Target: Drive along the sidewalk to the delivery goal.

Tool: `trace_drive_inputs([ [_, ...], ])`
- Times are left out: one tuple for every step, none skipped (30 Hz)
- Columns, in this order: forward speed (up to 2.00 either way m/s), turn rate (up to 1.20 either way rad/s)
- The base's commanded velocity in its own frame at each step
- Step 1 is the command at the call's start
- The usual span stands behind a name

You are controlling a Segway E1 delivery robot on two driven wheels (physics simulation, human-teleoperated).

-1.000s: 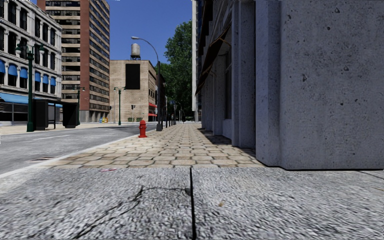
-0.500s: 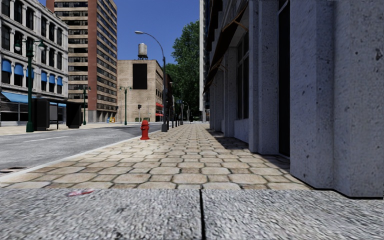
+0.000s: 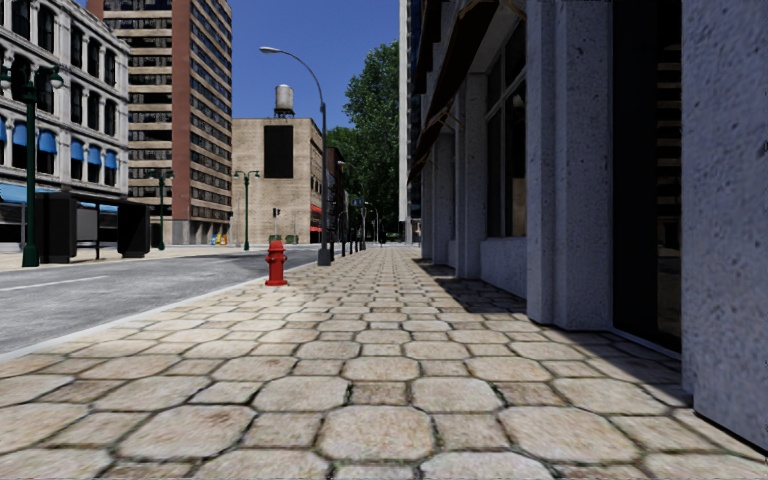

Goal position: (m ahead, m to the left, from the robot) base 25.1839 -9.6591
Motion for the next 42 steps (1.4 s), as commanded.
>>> trace_drive_inputs([
  [2.0, 0.0],
  [2.0, 0.0],
  [2.0, 0.0],
  [2.0, 0.0],
  [2.0, 0.0],
  [2.0, 0.0],
  [2.0, 0.0],
  [2.0, 0.0],
  [2.0, 0.0],
  [2.0, 0.0],
  [2.0, 0.0],
  [2.0, 0.0],
  [2.0, 0.0],
  [2.0, 0.0],
  [2.0, 0.0],
  [2.0, 0.0],
  [2.0, 0.0],
  [2.0, 0.0],
  [2.0, 0.0],
  [2.0, 0.0],
  [2.0, 0.0],
  [2.0, 0.0],
  [2.0, 0.0],
  [2.0, 0.0],
  [2.0, 0.0],
  [2.0, 0.0],
  [2.0, 0.0],
  [2.0, 0.0],
  [2.0, 0.0],
  [2.0, 0.0],
  [2.0, 0.0],
  [2.0, 0.0],
  [2.0, 0.0],
  [2.0, 0.0],
  [2.0, 0.0],
  [2.0, 0.0],
  [2.0, 0.0],
  [2.0, 0.0],
  [2.0, 0.0],
  [2.0, 0.0],
  [2.0, 0.0],
  [2.0, 0.0],
])
